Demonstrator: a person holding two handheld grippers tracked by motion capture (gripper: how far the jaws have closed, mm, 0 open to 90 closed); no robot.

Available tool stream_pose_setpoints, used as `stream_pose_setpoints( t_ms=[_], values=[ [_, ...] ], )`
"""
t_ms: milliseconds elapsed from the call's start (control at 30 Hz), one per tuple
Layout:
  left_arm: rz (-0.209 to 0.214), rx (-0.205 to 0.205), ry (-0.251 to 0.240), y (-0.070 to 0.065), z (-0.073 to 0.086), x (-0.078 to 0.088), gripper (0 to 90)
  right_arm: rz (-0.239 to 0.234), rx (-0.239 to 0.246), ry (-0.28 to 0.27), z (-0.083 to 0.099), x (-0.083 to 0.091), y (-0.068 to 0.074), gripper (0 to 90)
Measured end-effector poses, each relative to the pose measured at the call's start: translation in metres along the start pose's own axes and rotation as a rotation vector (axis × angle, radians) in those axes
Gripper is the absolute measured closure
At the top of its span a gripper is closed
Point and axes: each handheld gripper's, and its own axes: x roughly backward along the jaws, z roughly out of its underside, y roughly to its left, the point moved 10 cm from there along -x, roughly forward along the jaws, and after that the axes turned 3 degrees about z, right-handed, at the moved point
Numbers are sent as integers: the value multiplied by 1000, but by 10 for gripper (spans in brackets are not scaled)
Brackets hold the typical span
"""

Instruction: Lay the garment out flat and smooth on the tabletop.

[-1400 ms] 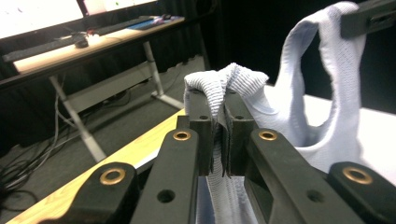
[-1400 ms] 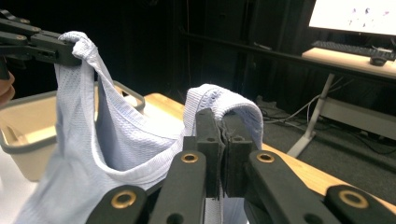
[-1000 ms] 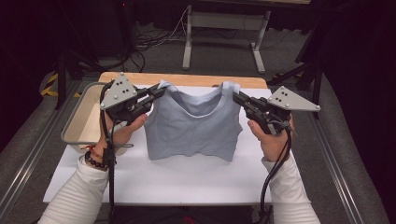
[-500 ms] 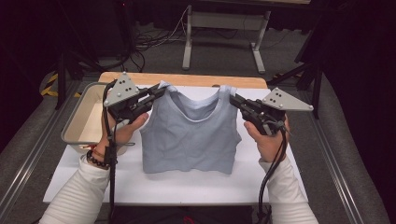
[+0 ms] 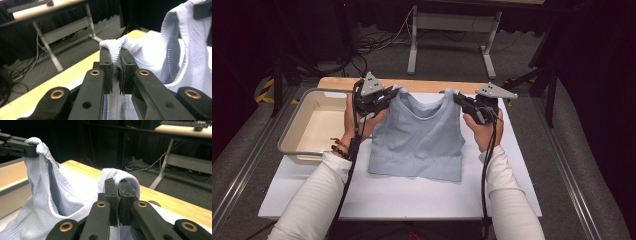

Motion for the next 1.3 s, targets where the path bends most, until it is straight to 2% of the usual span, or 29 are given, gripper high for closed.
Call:
stream_pose_setpoints(
  t_ms=[100,167,233,300,400,500,700,800,900,967,1000,1100,1133,1200,1300],
  values=[
    [-28,4,38,8,11,-18,795,25,-2,31,8,-16,-9,870],
    [-33,16,60,11,18,-28,759,45,6,48,14,-25,-15,829],
    [-71,30,79,17,26,-36,717,70,0,61,20,-34,-22,801],
    [-84,44,80,19,30,-39,642,96,-1,75,25,-41,-28,709],
    [-85,52,89,18,37,-40,626,100,-18,70,29,-42,-31,693],
    [-76,67,104,11,48,-40,585,106,-7,77,37,-38,-28,654],
    [-59,6,157,-10,75,-34,505,85,21,107,67,-20,-17,600],
    [-32,-19,172,-20,90,-28,473,75,50,138,87,-9,-12,576],
    [-6,-31,172,-29,102,-18,459,59,52,173,107,1,-8,544],
    [-10,-46,180,-31,107,-15,450,51,43,179,113,4,-8,535],
    [4,-61,186,-37,114,-9,450,37,29,186,120,7,-5,529],
    [22,-88,225,-47,132,0,435,1,33,260,148,18,3,454],
    [24,-102,234,-49,135,2,430,-5,28,280,154,19,5,432],
    [57,-102,250,-56,144,8,411,-16,28,309,163,22,8,401],
    [68,-114,272,-60,154,16,380,-32,34,343,174,29,15,366]
  ],
)
